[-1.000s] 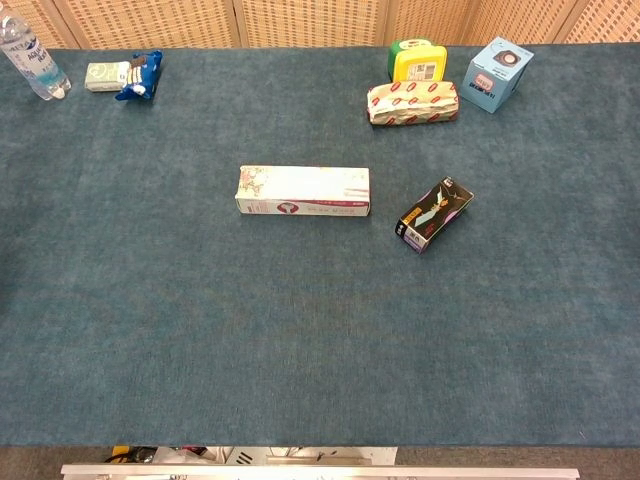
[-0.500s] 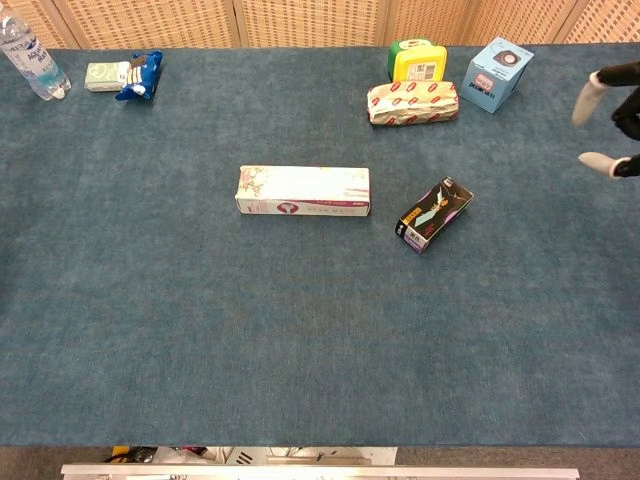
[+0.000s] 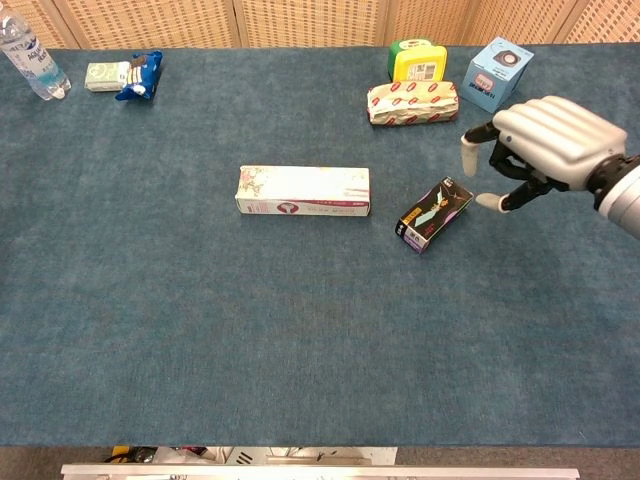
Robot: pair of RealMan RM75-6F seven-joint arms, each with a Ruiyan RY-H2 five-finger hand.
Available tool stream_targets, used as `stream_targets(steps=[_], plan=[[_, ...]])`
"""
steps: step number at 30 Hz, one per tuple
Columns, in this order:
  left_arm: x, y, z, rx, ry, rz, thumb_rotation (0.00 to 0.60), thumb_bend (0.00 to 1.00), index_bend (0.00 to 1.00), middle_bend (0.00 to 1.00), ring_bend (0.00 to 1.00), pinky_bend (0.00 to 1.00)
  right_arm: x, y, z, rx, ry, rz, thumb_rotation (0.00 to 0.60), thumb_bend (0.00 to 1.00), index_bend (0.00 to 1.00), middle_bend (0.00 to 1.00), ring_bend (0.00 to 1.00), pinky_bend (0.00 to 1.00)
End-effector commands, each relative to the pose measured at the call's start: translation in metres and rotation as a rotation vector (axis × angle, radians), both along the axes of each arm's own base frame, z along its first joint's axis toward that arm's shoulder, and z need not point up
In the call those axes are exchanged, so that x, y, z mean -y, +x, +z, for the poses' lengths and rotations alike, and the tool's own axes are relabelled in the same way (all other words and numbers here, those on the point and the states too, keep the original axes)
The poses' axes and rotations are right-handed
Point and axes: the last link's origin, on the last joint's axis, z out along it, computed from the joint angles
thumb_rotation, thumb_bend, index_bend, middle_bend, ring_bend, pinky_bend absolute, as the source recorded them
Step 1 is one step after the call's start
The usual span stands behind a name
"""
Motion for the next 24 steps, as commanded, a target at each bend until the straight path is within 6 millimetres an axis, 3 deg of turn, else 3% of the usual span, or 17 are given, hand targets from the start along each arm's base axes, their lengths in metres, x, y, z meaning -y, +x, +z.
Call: stream_targets(steps=[1,24], plan=[[0.001,-0.001,0.0,-0.002,-0.001,0.002,0.6,0.36,0.07,0.17,0.17,0.07,0.0,0.001,-0.01,-0.02,0.026,0.002,0.6,0.21,0.53,0.98,1.0,1.0],[0.003,-0.008,0.003,0.004,0.004,0.017,0.6,0.36,0.07,0.17,0.17,0.07,0.018,0.014,-0.056,-0.081,0.089,0.008,0.6,0.23,0.54,0.97,1.0,1.0]])
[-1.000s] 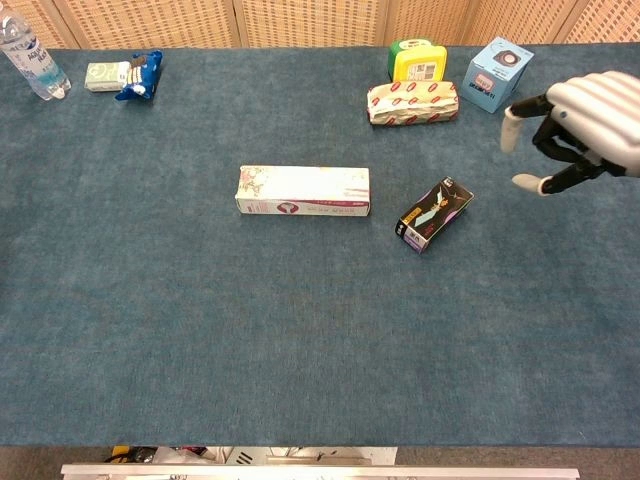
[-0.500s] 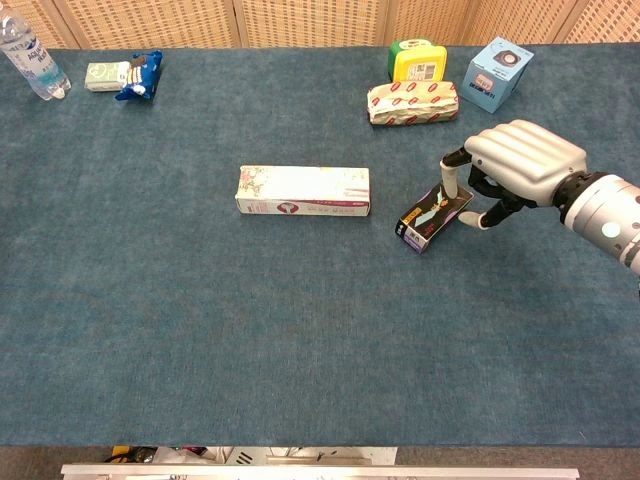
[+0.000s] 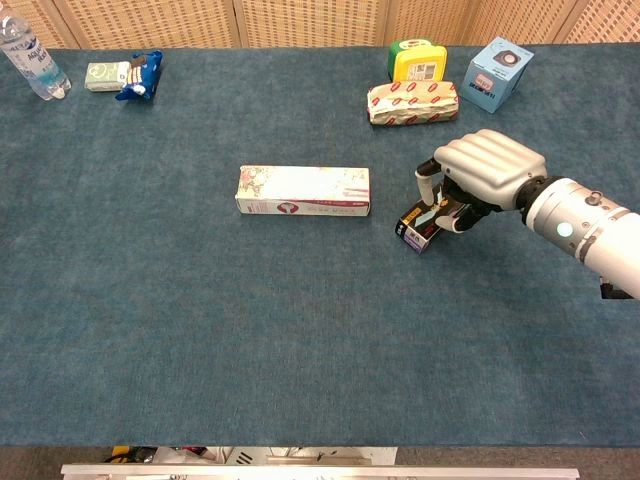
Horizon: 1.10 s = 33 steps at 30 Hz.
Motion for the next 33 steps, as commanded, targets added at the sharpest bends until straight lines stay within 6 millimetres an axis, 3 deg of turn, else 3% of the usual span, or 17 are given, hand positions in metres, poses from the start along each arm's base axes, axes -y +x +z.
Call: stream_targets(steps=[1,21,33], plan=[[0.0,0.0,0.0,-0.001,0.0,0.0,0.6,0.36,0.07,0.17,0.17,0.07,0.002,0.003,-0.005,-0.004,0.008,0.002,0.6,0.23,0.54,0.97,1.0,1.0],[0.0,-0.003,0.001,-0.005,0.003,0.01,0.6,0.36,0.07,0.17,0.17,0.07,0.007,0.005,-0.02,-0.022,0.032,-0.01,0.6,0.36,0.58,0.97,1.0,1.0],[0.001,-0.005,0.002,-0.006,0.005,0.017,0.6,0.36,0.07,0.17,0.17,0.07,0.006,0.004,-0.021,-0.023,0.032,-0.017,0.6,0.36,0.62,0.97,1.0,1.0]])
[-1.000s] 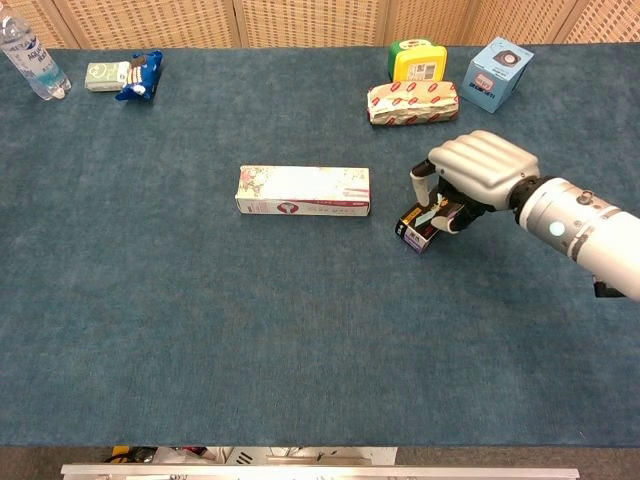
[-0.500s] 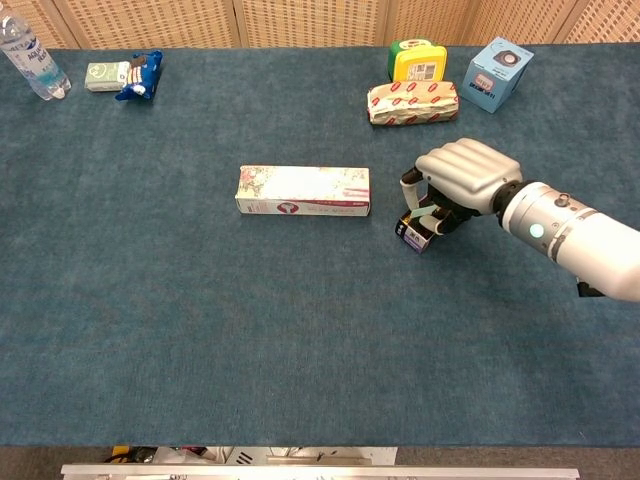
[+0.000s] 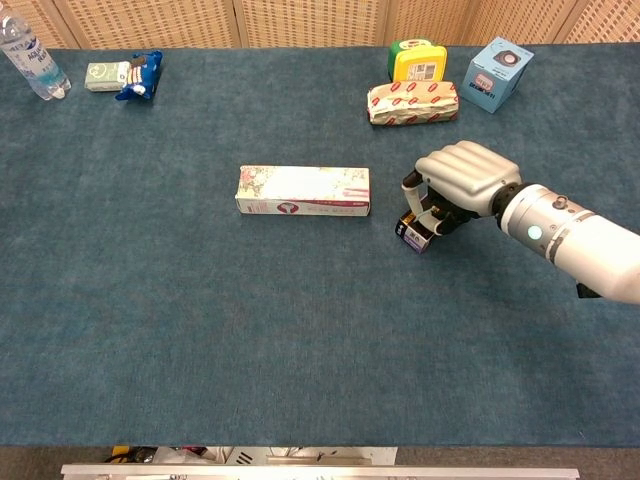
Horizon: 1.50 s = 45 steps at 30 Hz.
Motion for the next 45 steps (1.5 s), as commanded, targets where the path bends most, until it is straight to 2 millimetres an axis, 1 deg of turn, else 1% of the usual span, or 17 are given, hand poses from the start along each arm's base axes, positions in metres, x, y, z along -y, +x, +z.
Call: stream_targets(steps=[1,4,10,13,20,26,37,45], plan=[[0.0,0.0,0.0,0.0,0.001,0.0,0.6,0.36,0.07,0.17,0.17,0.07,0.001,0.002,0.001,0.014,-0.005,-0.003,0.6,0.36,0.62,0.97,1.0,1.0],[0.0,-0.001,0.002,-0.004,0.005,0.0,0.6,0.36,0.07,0.17,0.17,0.07,0.004,0.01,0.006,0.066,-0.024,-0.01,0.6,0.36,0.62,0.97,1.0,1.0],[0.002,-0.001,0.004,-0.004,0.01,0.001,0.6,0.36,0.07,0.17,0.17,0.07,0.013,0.032,0.017,0.234,-0.046,-0.019,0.6,0.36,0.63,0.97,1.0,1.0],[0.003,-0.001,0.003,-0.003,0.007,0.002,0.6,0.36,0.07,0.17,0.17,0.07,0.017,0.043,0.018,0.344,-0.043,-0.038,0.6,0.36,0.63,0.97,1.0,1.0],[0.005,0.0,0.004,0.0,0.008,0.004,0.6,0.36,0.07,0.17,0.17,0.07,0.029,0.06,0.008,0.585,0.035,-0.157,0.6,0.36,0.64,0.97,1.0,1.0],[0.007,-0.001,0.004,-0.001,0.009,0.01,0.6,0.36,0.07,0.17,0.17,0.07,0.04,0.074,-0.005,0.72,0.136,-0.297,0.6,0.38,0.64,0.97,1.0,1.0],[0.009,-0.003,0.002,0.0,0.006,0.019,0.6,0.36,0.07,0.17,0.17,0.07,0.055,0.097,-0.026,0.849,0.302,-0.537,0.6,0.39,0.64,0.97,1.0,1.0],[0.009,-0.005,0.001,0.011,0.01,0.026,0.6,0.36,0.07,0.17,0.17,0.07,0.063,0.101,-0.042,0.803,0.325,-0.572,0.6,0.41,0.64,0.97,1.0,1.0]])
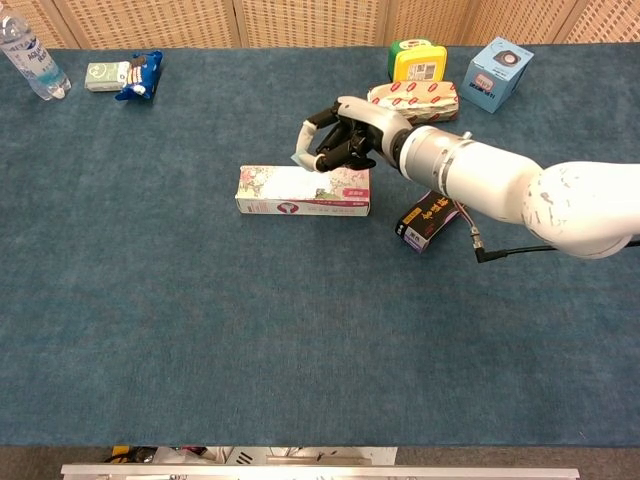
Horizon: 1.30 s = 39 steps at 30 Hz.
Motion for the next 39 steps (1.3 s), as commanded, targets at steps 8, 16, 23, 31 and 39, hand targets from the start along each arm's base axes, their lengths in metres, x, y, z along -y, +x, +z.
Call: stream_targets(steps=[8,16,23,31,39], plan=[[0.0,-0.003,0.0,0.008,0.004,0.003,0.6,0.36,0.07,0.17,0.17,0.07,0.007,0.005,-0.014,-0.058,0.027,0.0,0.6,0.41,0.64,1.0,1.0,1.0],[0.001,-0.005,-0.002,0.012,-0.001,0.005,0.6,0.36,0.07,0.17,0.17,0.07,0.007,0.005,-0.018,-0.08,0.029,-0.009,0.6,0.41,0.64,1.0,1.0,1.0],[0.001,-0.005,-0.002,0.012,-0.004,0.003,0.6,0.36,0.07,0.17,0.17,0.07,0.006,0.003,-0.018,-0.091,0.035,-0.012,0.6,0.41,0.64,1.0,1.0,1.0],[0.001,-0.005,-0.002,0.012,-0.007,-0.002,0.6,0.36,0.07,0.17,0.17,0.07,0.004,0.003,-0.014,-0.095,0.063,-0.032,0.6,0.42,0.64,1.0,1.0,1.0],[0.001,-0.005,-0.003,0.019,-0.012,-0.001,0.6,0.36,0.07,0.17,0.17,0.07,0.006,0.0,-0.01,-0.127,0.078,-0.056,0.6,0.44,0.64,1.0,1.0,1.0]])
